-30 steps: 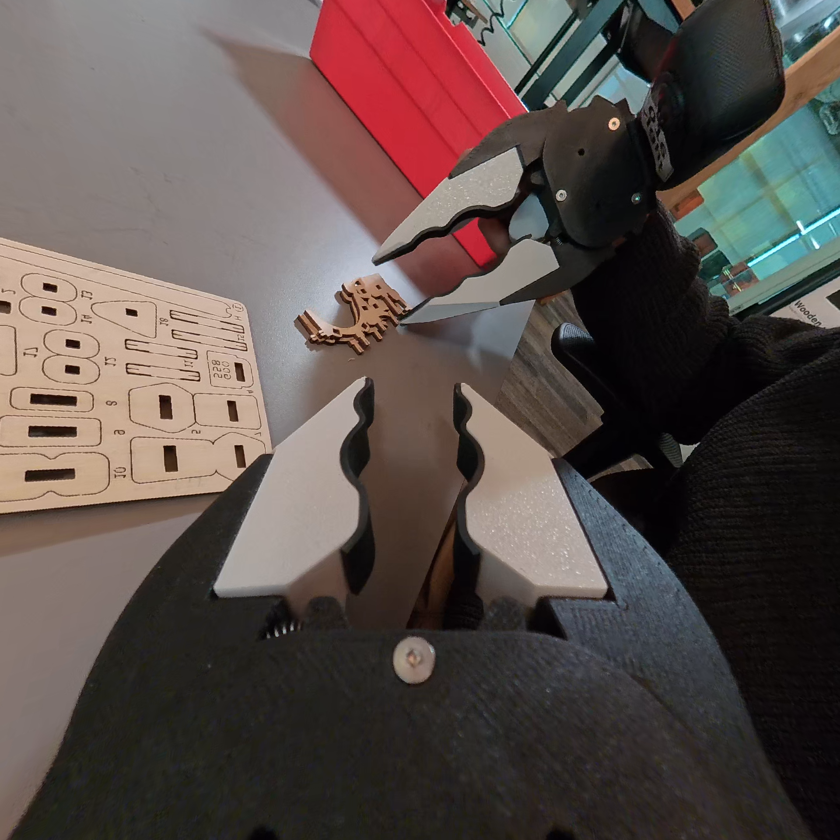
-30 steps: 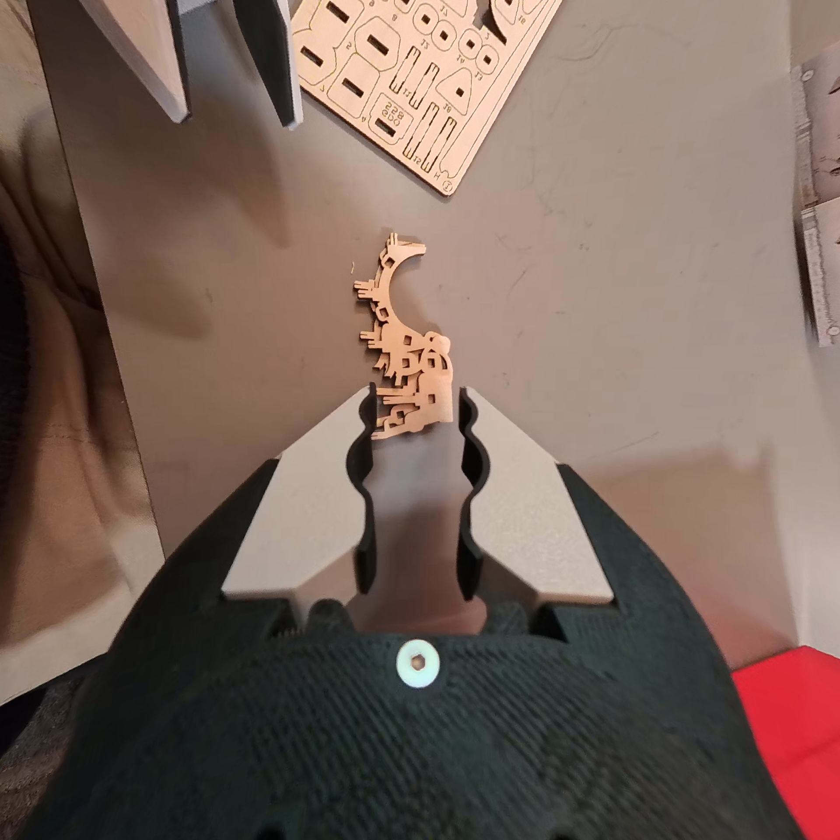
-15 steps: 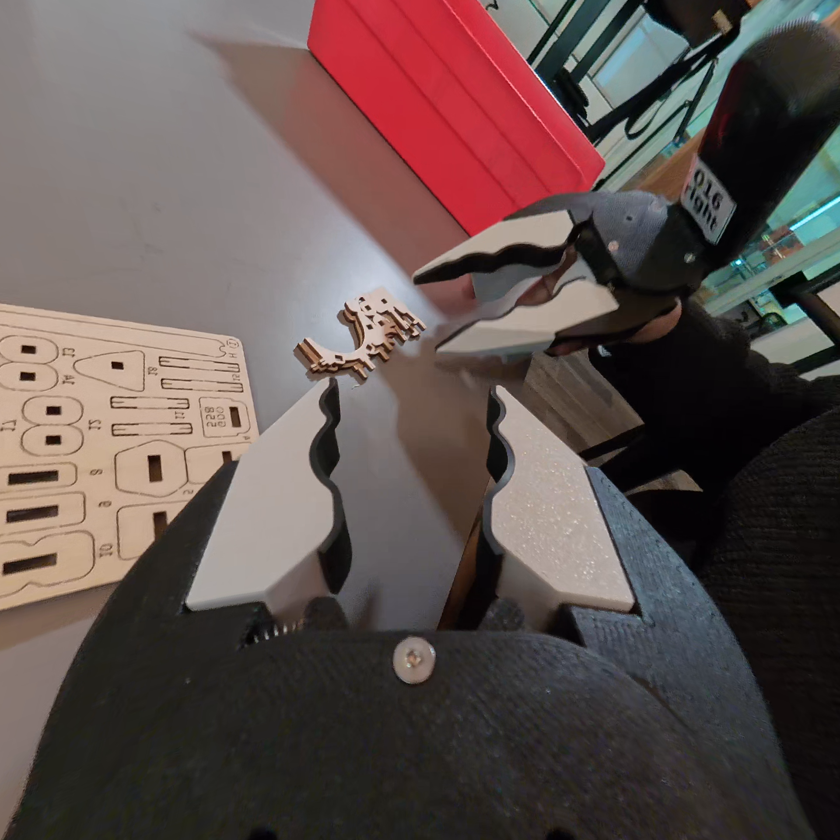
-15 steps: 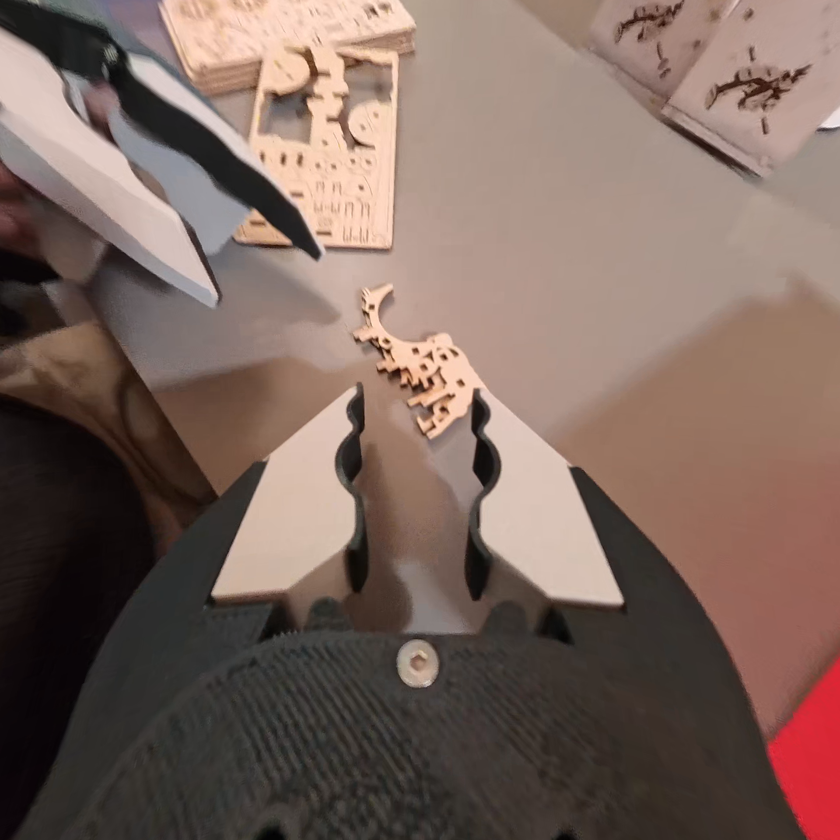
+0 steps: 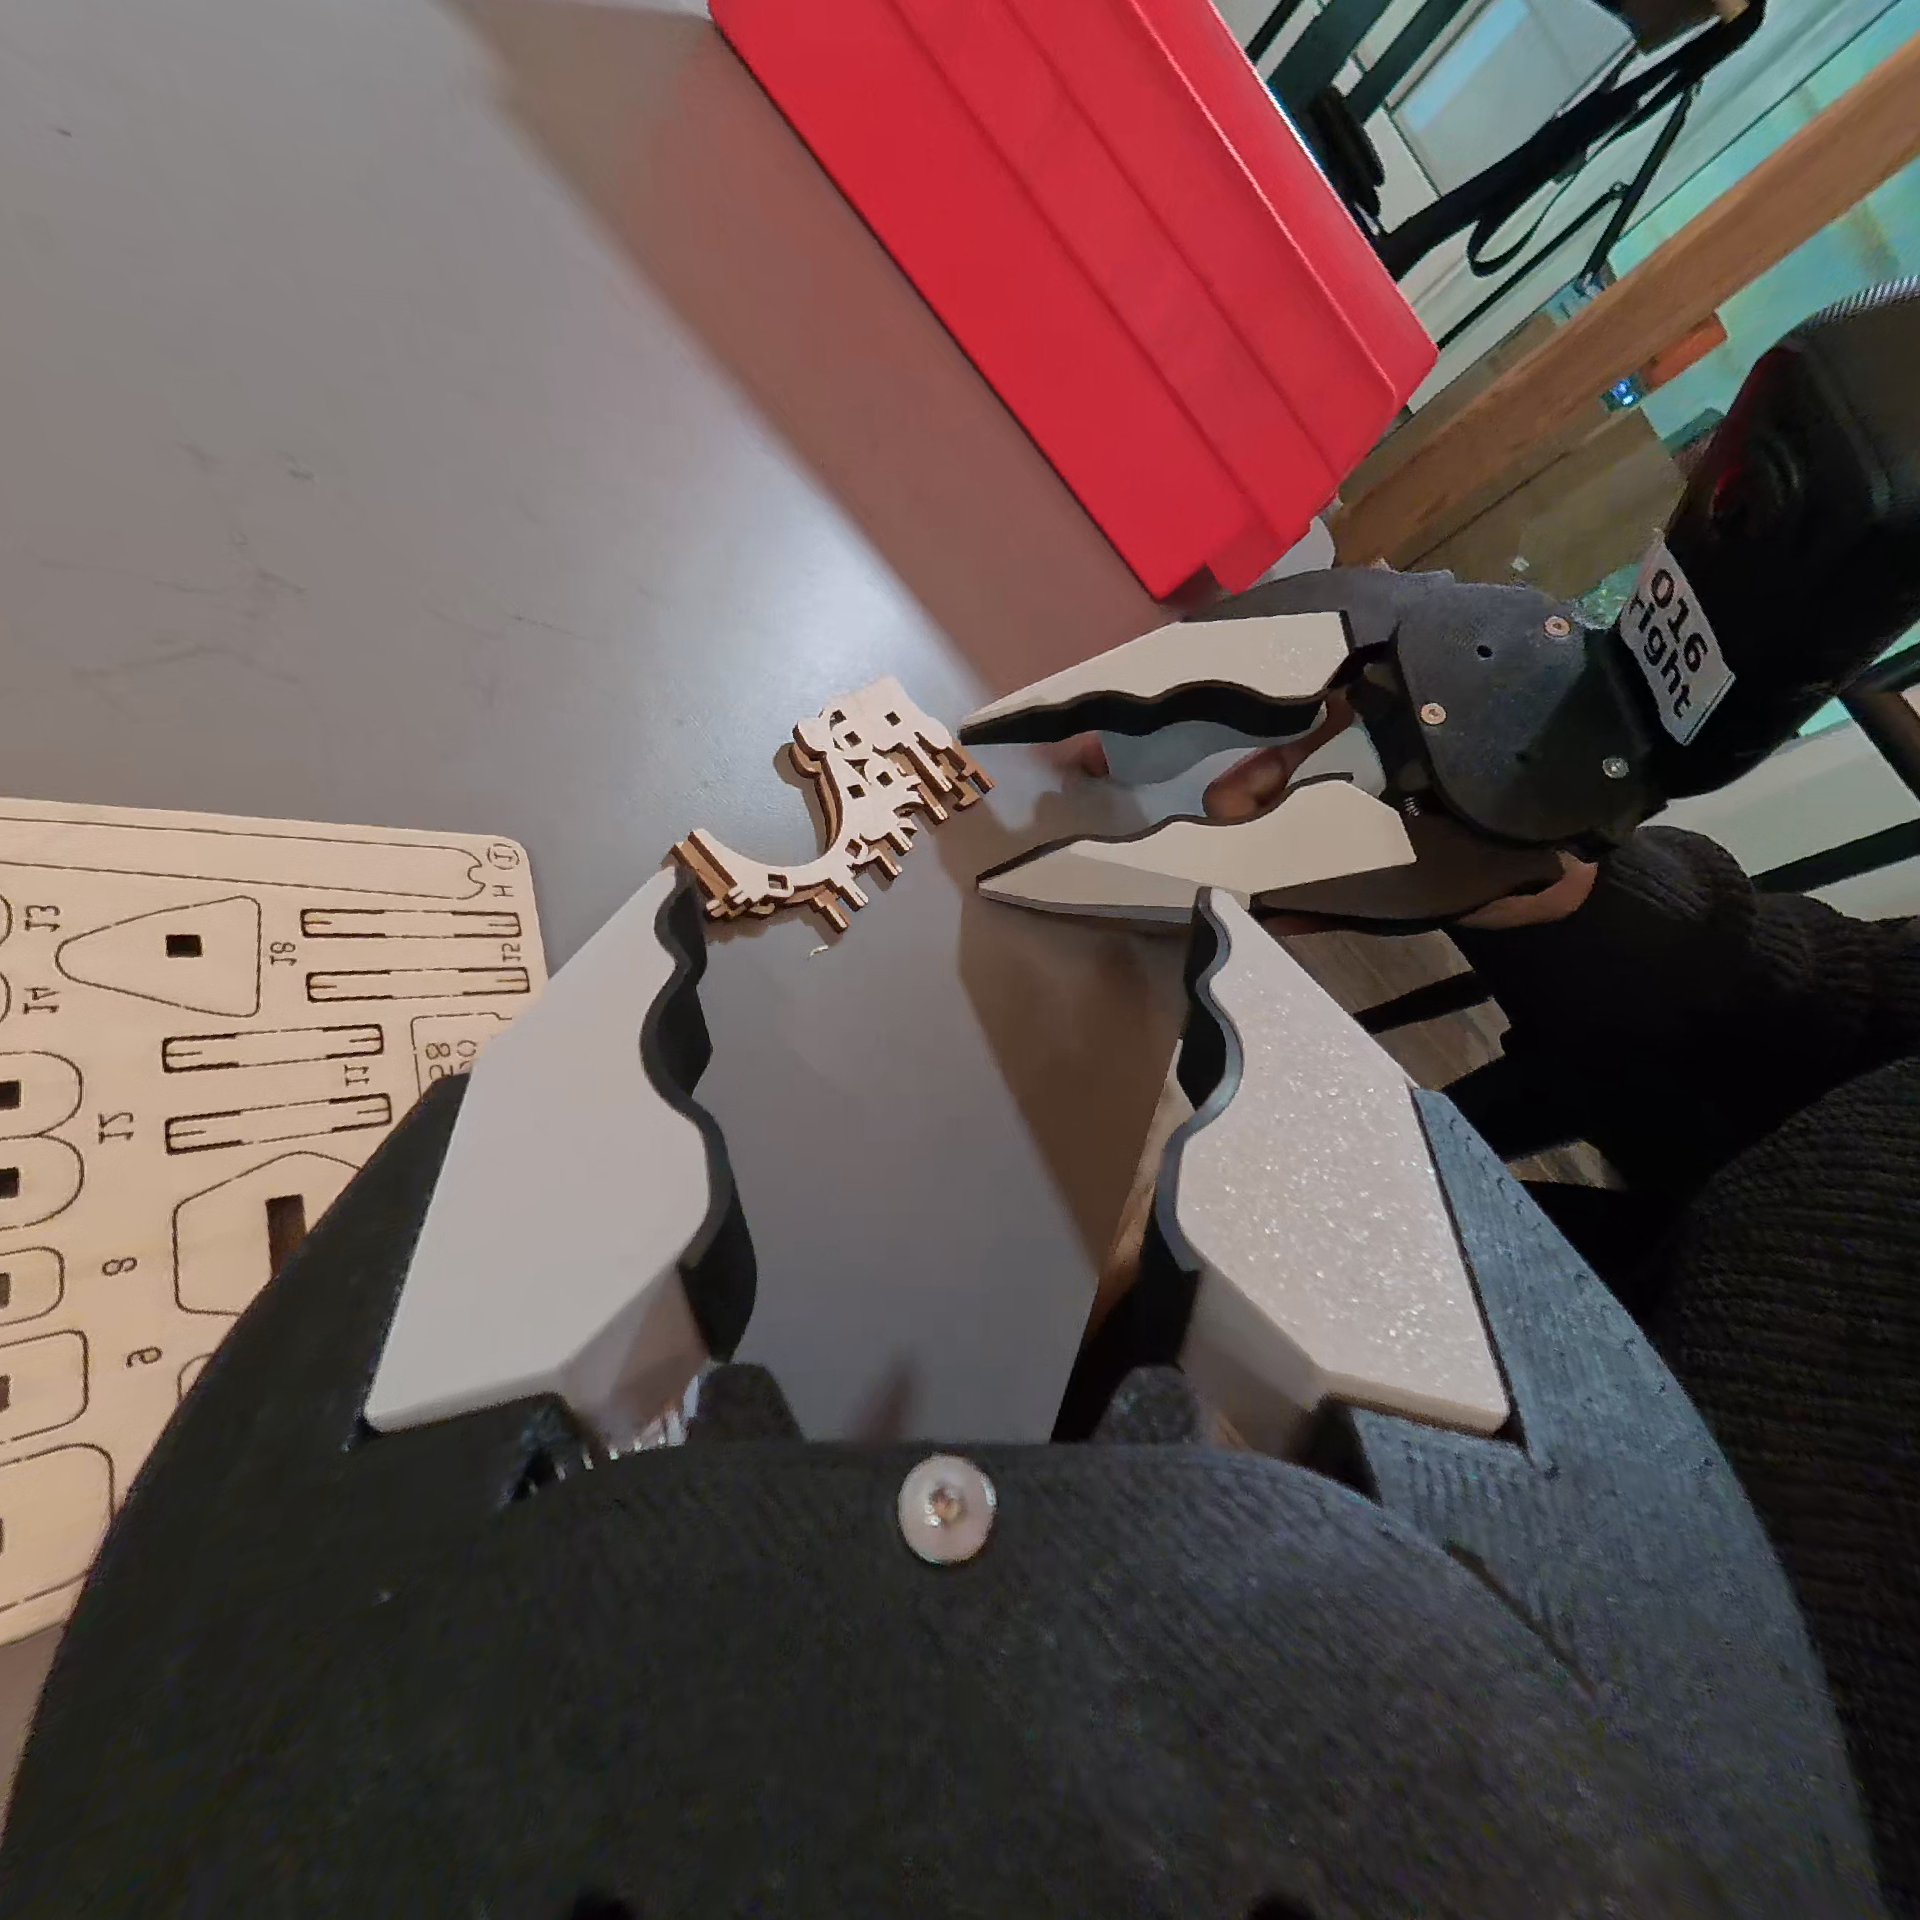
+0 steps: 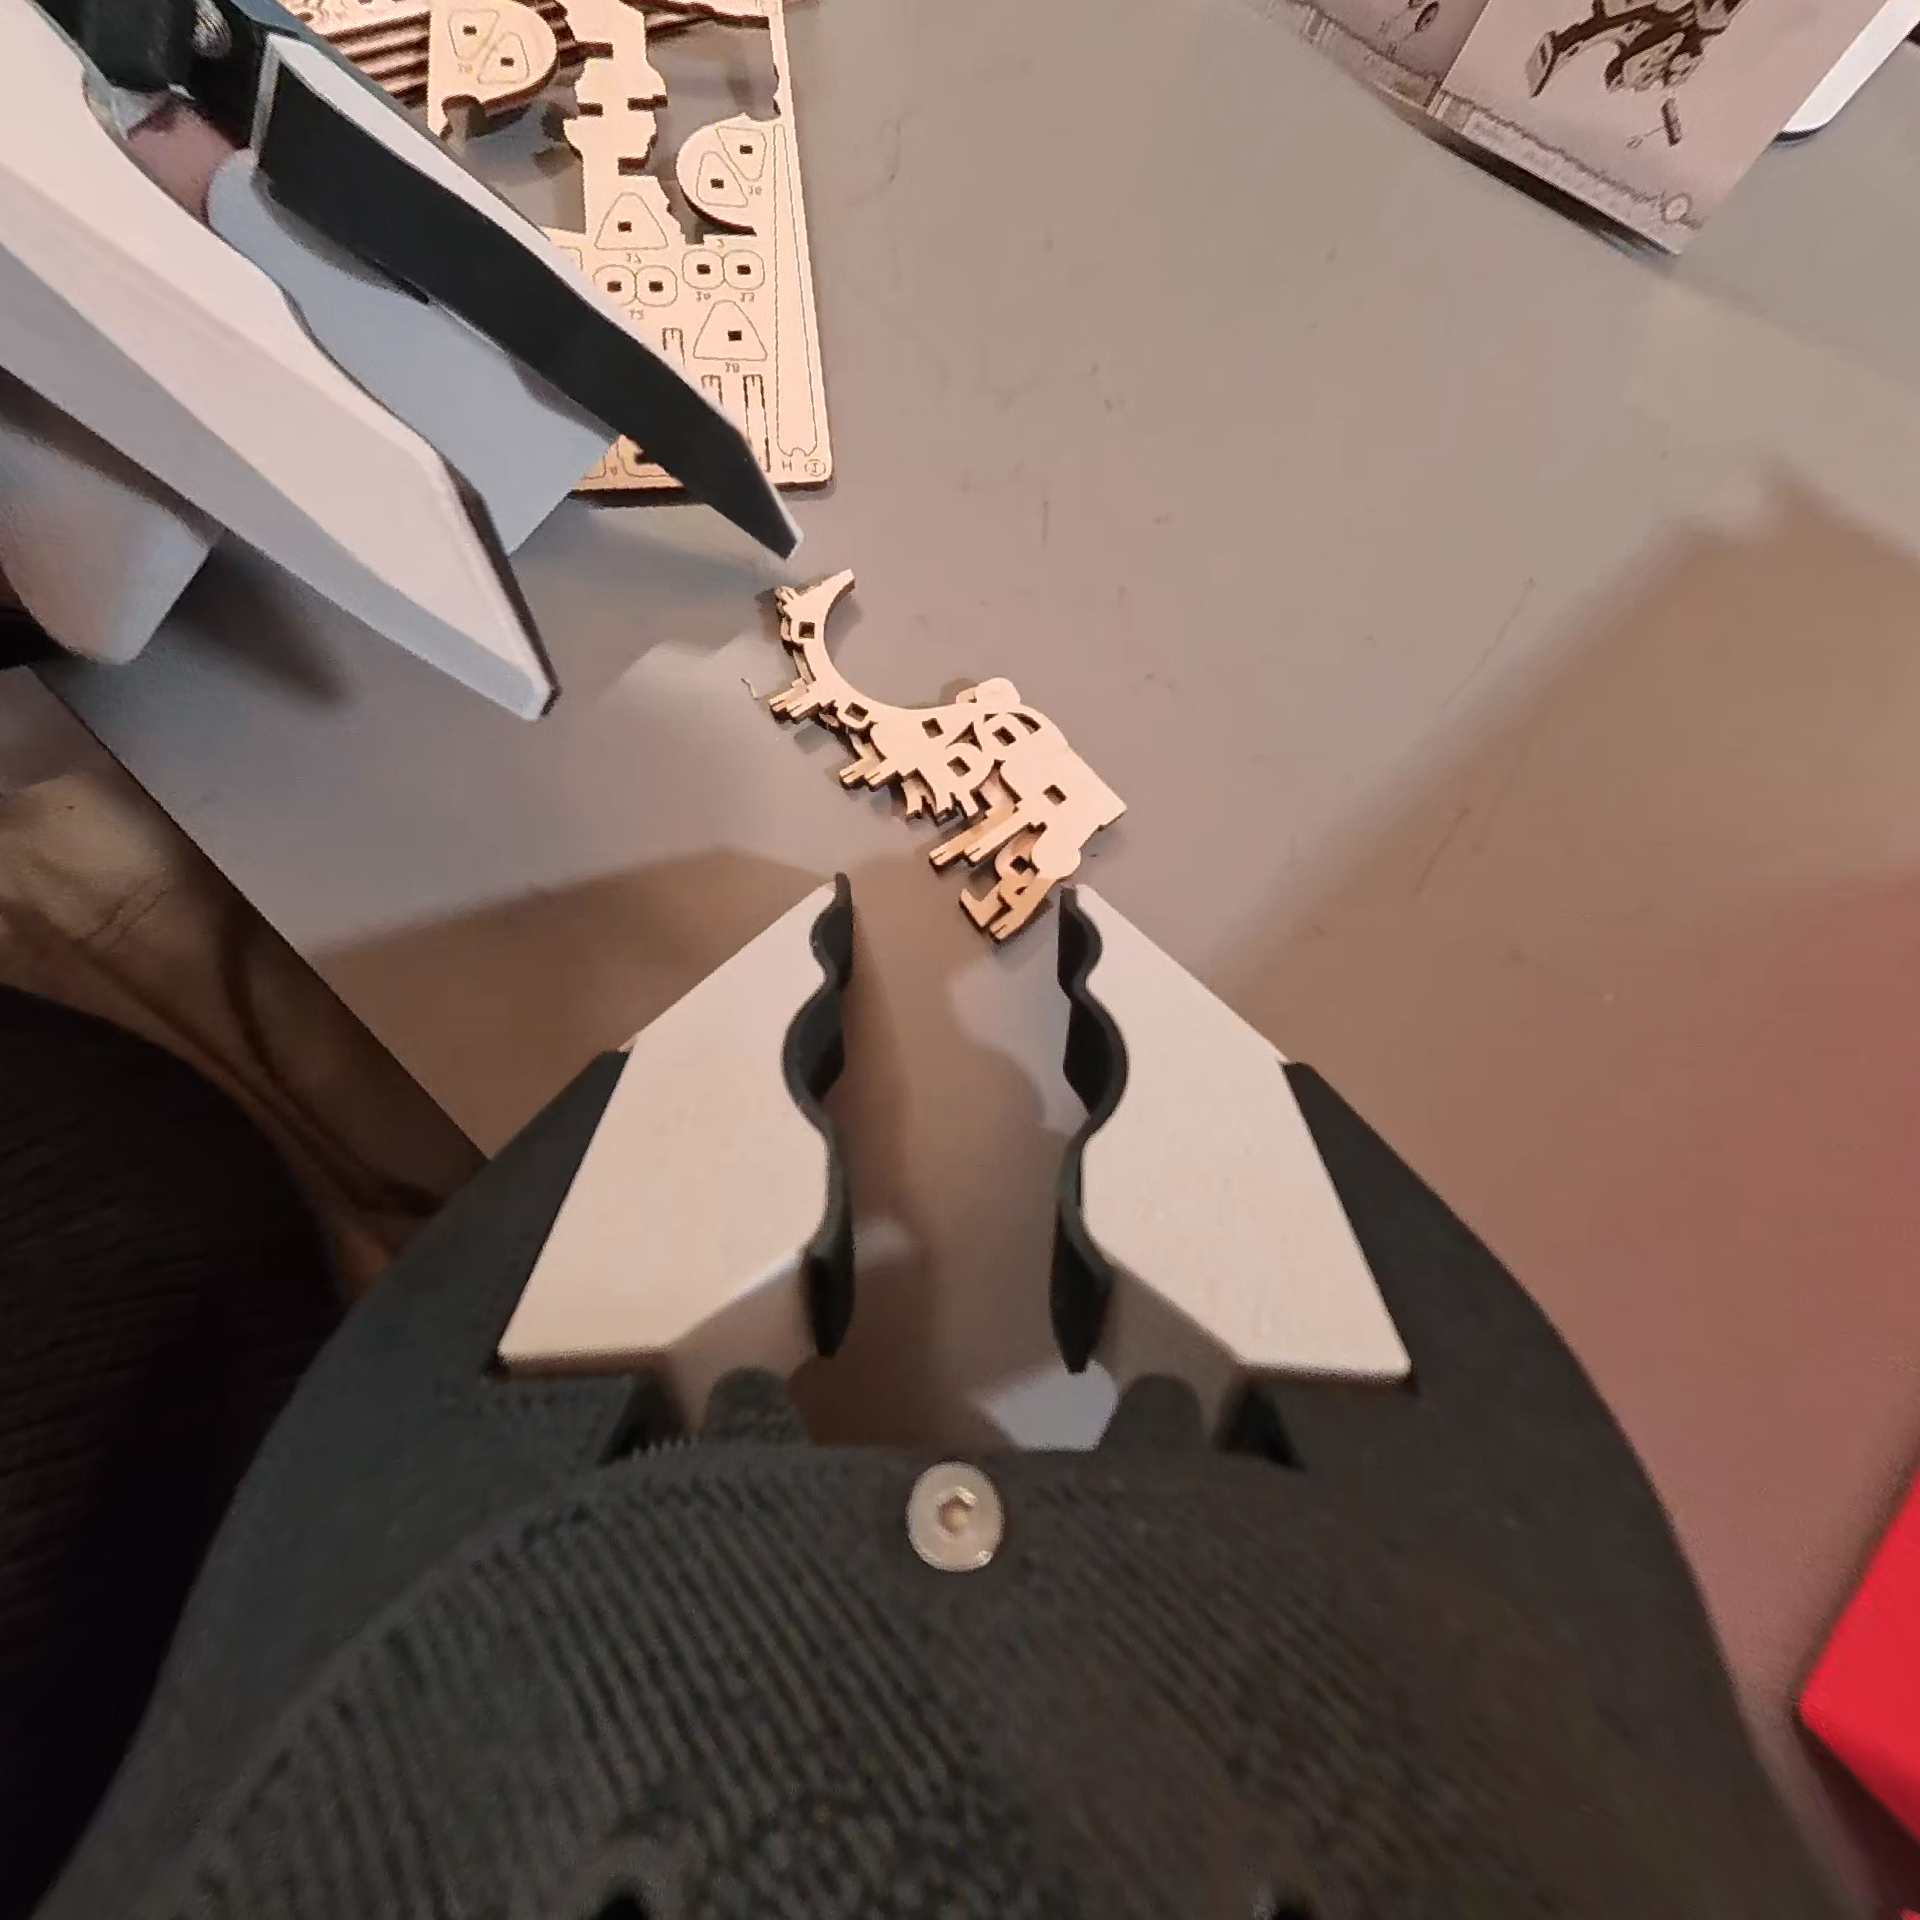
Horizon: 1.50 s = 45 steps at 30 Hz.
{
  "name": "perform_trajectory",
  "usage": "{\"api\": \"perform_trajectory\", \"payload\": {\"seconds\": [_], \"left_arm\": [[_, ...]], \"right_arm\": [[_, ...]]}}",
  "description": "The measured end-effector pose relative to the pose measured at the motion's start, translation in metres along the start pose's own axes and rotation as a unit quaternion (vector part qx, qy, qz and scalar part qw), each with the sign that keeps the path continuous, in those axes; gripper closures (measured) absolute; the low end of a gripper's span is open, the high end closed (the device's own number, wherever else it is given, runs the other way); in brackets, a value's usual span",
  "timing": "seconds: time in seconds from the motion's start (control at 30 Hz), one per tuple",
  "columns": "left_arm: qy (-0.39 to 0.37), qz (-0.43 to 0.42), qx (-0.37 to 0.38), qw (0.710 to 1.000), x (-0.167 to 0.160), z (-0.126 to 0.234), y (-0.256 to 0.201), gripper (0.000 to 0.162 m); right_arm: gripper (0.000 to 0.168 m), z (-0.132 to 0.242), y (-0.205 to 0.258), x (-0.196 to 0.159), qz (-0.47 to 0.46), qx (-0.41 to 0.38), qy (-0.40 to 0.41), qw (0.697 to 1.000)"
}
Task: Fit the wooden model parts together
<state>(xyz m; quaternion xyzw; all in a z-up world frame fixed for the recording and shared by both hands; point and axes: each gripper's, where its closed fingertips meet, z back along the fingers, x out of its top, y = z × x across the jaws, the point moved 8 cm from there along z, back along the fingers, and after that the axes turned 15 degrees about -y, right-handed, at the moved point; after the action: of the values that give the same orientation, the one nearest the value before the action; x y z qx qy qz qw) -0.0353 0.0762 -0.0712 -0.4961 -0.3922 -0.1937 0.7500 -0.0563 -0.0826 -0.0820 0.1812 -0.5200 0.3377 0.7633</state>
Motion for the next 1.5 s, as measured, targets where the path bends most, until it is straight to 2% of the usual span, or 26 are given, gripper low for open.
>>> {"api": "perform_trajectory", "payload": {"seconds": [0.7, 0.87, 1.5], "left_arm": [[0.015, 0.014, -0.037, 0.999, -0.004, -0.001, -0.004, 0.075], [0.013, 0.01, -0.032, 0.999, -0.003, 0.001, -0.004, 0.075], [0.018, -0.004, -0.029, 0.999, -0.005, 0.001, -0.007, 0.076]], "right_arm": [[0.148, 0.003, -0.011, -0.002, -0.005, -0.016, -0.002, 1.0], [0.158, 0.004, -0.013, -0.002, -0.002, -0.017, -0.001, 1.0], [0.164, 0.004, -0.013, -0.002, -0.002, -0.019, -0.004, 1.0]]}}
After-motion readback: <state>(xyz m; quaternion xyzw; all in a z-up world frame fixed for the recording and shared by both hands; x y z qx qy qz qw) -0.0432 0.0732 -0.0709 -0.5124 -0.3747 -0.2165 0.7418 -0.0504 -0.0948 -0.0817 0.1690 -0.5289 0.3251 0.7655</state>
